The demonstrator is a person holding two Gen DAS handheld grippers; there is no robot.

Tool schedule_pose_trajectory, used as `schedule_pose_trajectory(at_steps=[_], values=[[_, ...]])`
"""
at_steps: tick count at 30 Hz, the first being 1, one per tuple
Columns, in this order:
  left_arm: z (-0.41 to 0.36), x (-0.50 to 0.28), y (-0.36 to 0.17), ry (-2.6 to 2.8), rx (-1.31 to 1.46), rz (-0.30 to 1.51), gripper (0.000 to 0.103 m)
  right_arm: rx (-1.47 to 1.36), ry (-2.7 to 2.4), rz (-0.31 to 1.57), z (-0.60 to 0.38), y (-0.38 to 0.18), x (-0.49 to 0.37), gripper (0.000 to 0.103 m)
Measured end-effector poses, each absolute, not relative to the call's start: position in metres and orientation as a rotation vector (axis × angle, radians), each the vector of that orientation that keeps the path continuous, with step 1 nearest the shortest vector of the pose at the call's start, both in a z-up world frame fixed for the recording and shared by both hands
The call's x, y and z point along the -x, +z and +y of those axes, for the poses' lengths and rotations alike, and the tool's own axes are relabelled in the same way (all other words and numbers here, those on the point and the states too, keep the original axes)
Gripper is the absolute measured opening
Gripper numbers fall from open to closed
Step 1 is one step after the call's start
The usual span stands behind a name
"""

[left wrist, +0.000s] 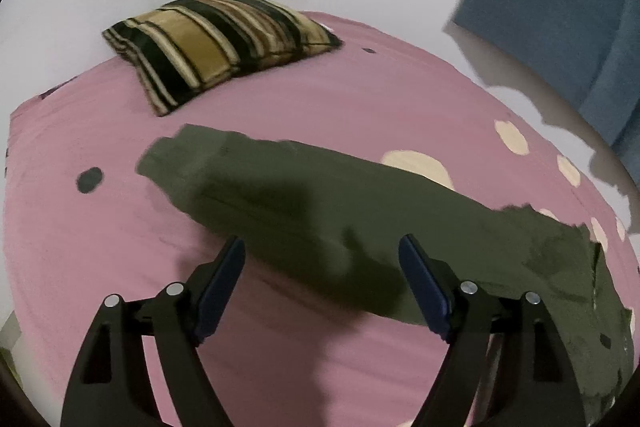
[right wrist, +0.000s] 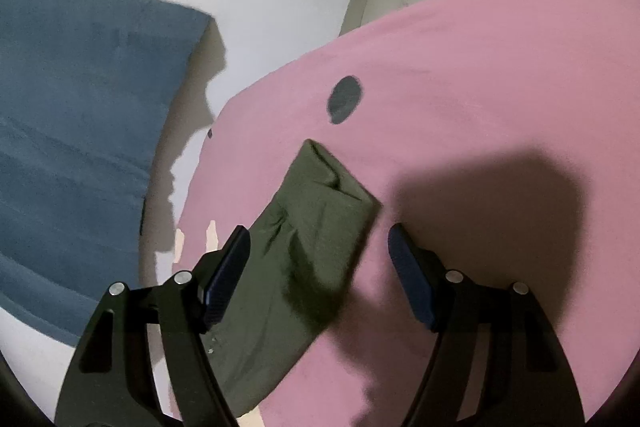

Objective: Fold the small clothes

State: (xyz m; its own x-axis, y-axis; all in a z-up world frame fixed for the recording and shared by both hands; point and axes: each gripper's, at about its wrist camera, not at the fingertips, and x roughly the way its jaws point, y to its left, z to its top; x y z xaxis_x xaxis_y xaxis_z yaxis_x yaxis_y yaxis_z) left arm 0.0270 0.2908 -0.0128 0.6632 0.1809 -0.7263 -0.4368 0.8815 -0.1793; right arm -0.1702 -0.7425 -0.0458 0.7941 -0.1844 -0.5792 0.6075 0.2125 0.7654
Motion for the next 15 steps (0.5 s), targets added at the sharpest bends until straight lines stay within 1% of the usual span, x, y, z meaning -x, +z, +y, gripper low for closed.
schedule_pose_trajectory(at_steps=[1, 2, 3, 4, 5, 8, 11, 15], values=[[0.286, -0.028, -0.013, 0.350, 0.354, 0.776, 0.079, -1.220, -0.575, 0.425, -0.743, -0.045, 0.164, 0.070], [0.281, -0.029, -0.014, 0.342, 0.354, 0.780, 0.079, -1.182, -0.585, 0.460, -0.743, -0.043, 0.156, 0.067], [0.276, -0.030, -0.016, 0.332, 0.353, 0.786, 0.079, -1.158, -0.582, 0.484, -0.742, -0.042, 0.150, 0.045], [0.272, -0.031, -0.016, 0.328, 0.351, 0.789, 0.079, -1.149, -0.573, 0.517, -0.741, -0.043, 0.145, 0.016], [0.269, -0.032, -0.018, 0.322, 0.348, 0.794, 0.079, -1.156, -0.562, 0.545, -0.740, -0.045, 0.140, 0.014], [0.261, -0.033, -0.021, 0.310, 0.347, 0.804, 0.079, -1.130, -0.565, 0.520, -0.731, -0.035, 0.138, 0.013], [0.257, -0.033, -0.023, 0.294, 0.354, 0.808, 0.079, -1.079, -0.520, 0.466, -0.714, -0.006, 0.129, 0.012], [0.252, -0.030, -0.024, 0.279, 0.356, 0.804, 0.079, -0.979, -0.397, 0.412, -0.669, 0.056, 0.099, 0.012]])
